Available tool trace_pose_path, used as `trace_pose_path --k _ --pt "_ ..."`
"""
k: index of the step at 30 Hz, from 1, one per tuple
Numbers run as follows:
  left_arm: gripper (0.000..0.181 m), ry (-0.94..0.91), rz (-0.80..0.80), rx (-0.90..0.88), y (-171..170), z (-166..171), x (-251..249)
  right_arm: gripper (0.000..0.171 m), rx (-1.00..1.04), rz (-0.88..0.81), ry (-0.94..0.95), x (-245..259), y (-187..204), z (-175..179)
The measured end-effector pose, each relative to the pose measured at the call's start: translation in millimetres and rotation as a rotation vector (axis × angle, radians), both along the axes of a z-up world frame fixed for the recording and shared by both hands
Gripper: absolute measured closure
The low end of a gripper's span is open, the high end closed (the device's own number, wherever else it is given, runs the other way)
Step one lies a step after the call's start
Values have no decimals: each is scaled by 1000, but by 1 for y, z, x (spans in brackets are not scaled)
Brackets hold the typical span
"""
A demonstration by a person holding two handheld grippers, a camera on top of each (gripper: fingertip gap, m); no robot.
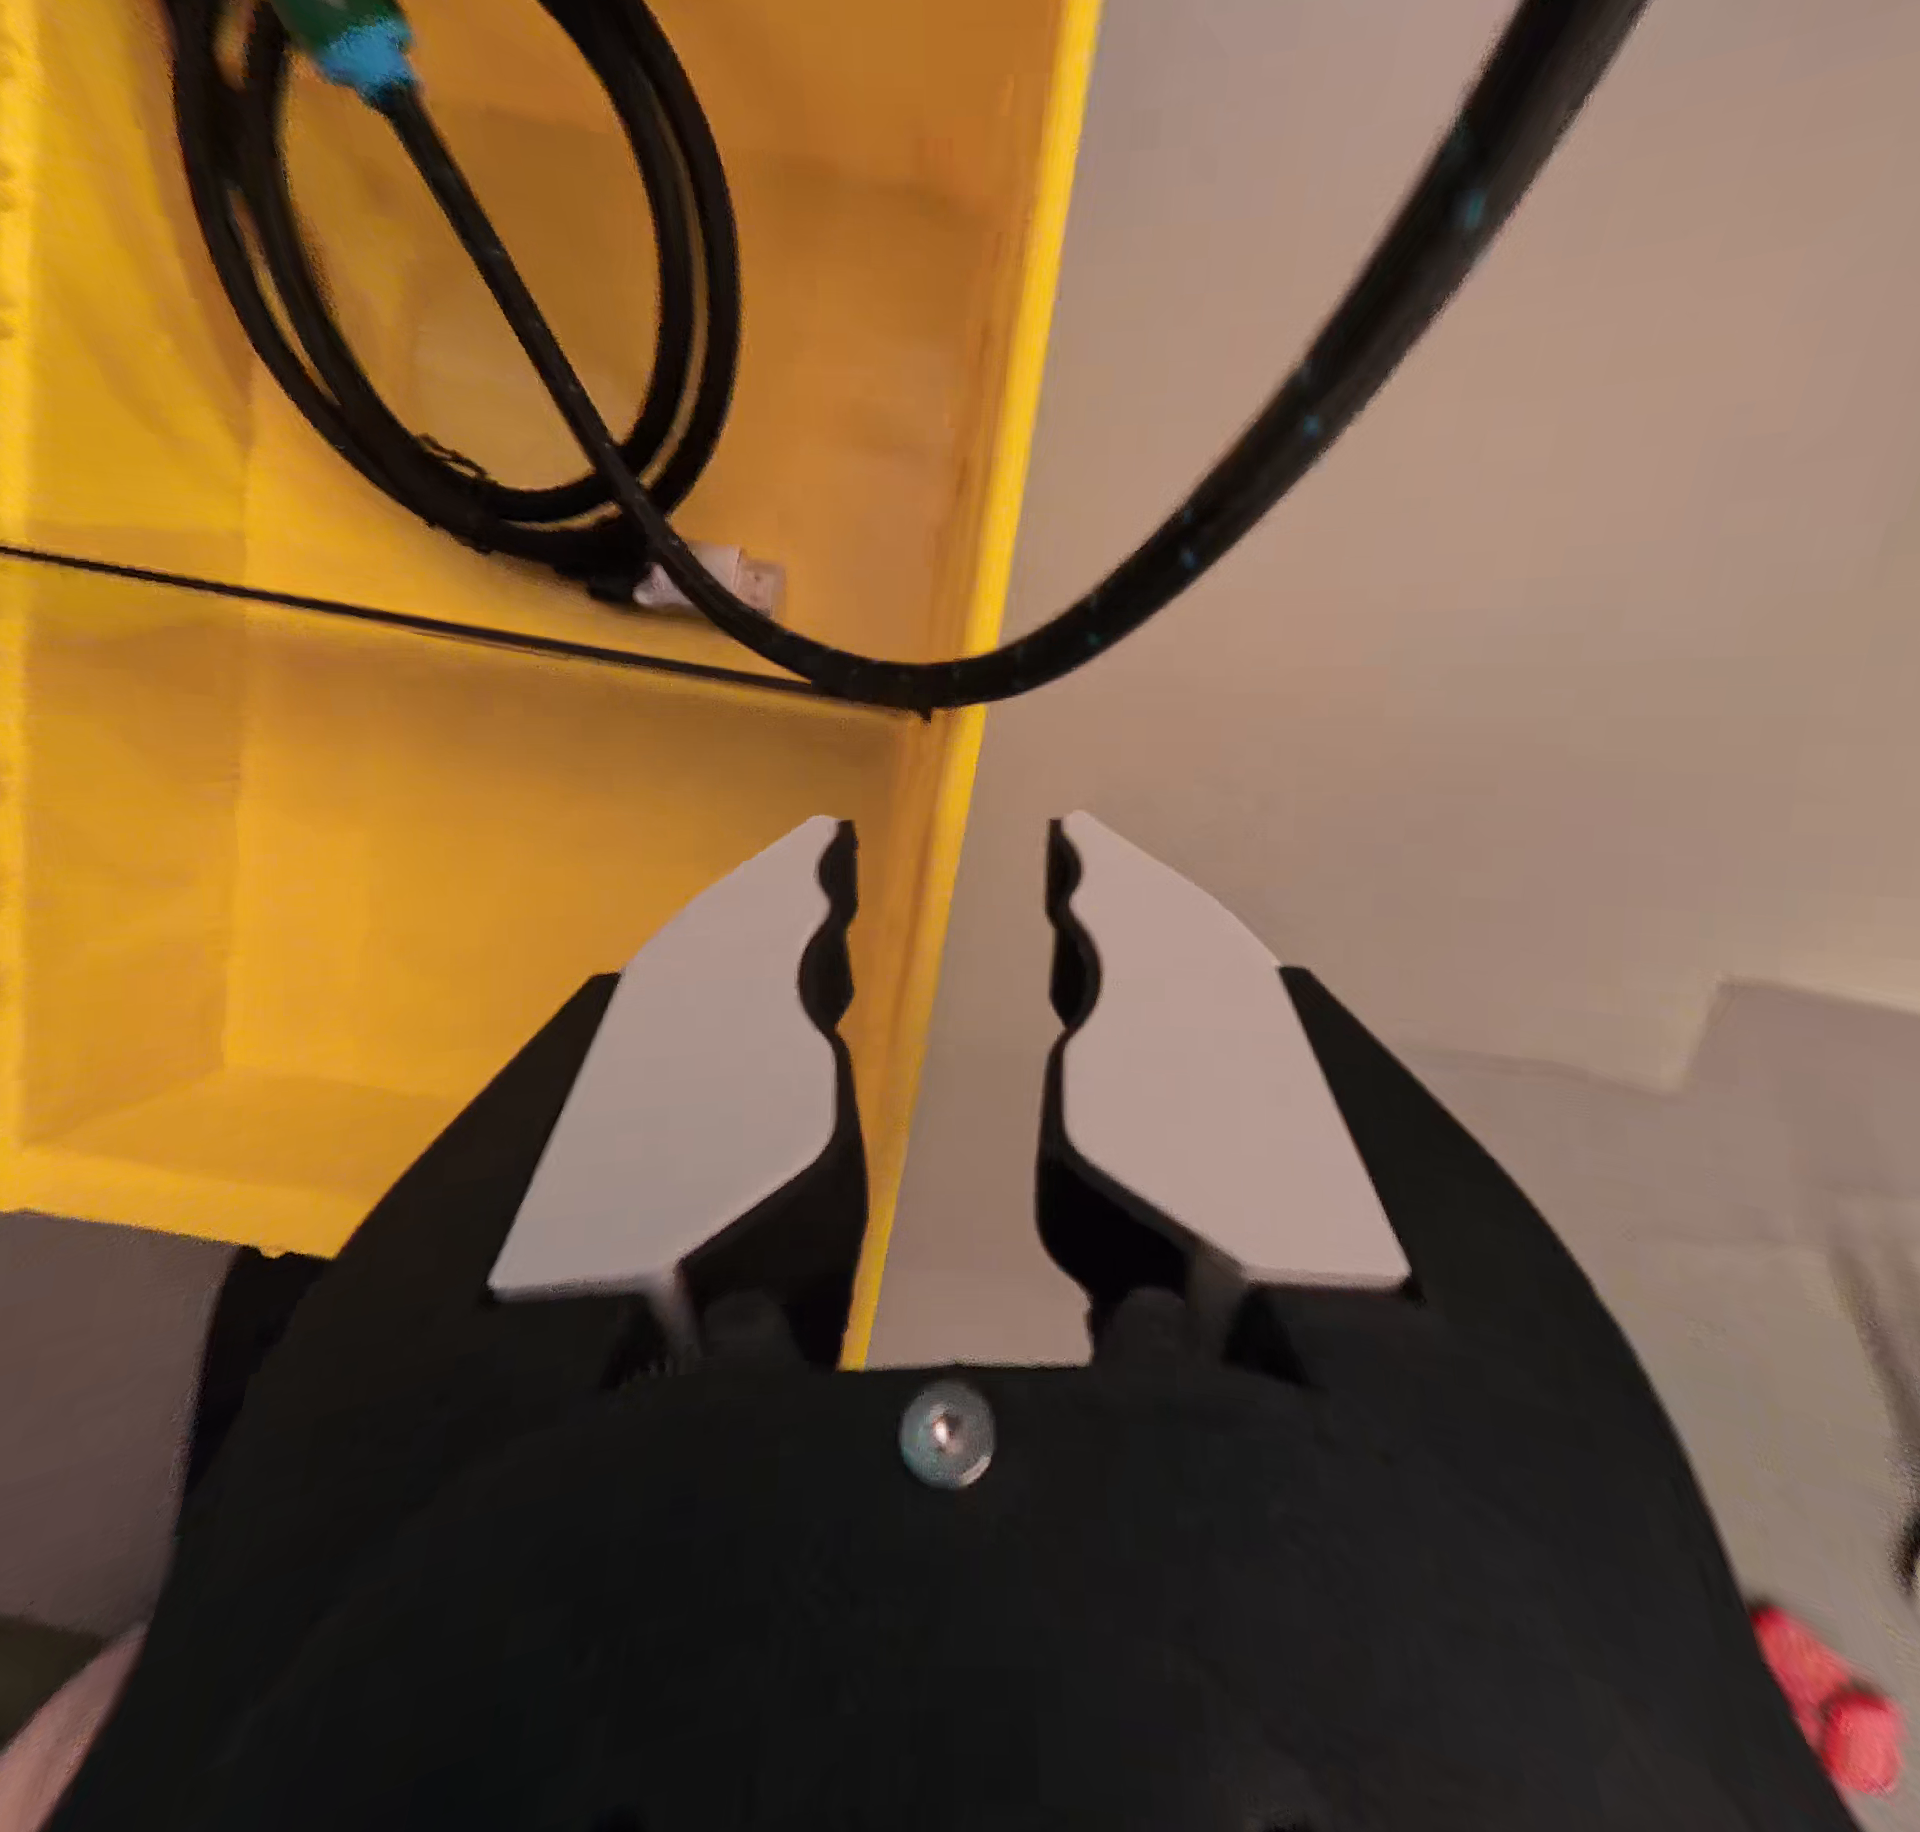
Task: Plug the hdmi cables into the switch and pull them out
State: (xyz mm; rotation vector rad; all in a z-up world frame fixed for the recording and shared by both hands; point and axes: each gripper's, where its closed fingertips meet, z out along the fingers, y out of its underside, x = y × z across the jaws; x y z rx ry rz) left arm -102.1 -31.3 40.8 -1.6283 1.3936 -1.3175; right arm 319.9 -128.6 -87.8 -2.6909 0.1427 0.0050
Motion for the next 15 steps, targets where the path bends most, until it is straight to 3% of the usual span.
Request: trace_pose_path --k 2,3,7,15 --pt "169 31 193 139 33 -2 -6 162 -53 -44 120 -5 -2 -12" --pt "168 48 294 216 49 -1 -13 167 -46 -69 185 -8 1 -13" --pt "159 150 649 473 101 6 -48 165 -12 -204 278 1 7 -13" --pt "146 265 973 639 133 21 -95 161 42 -412 381 18 2 -13"
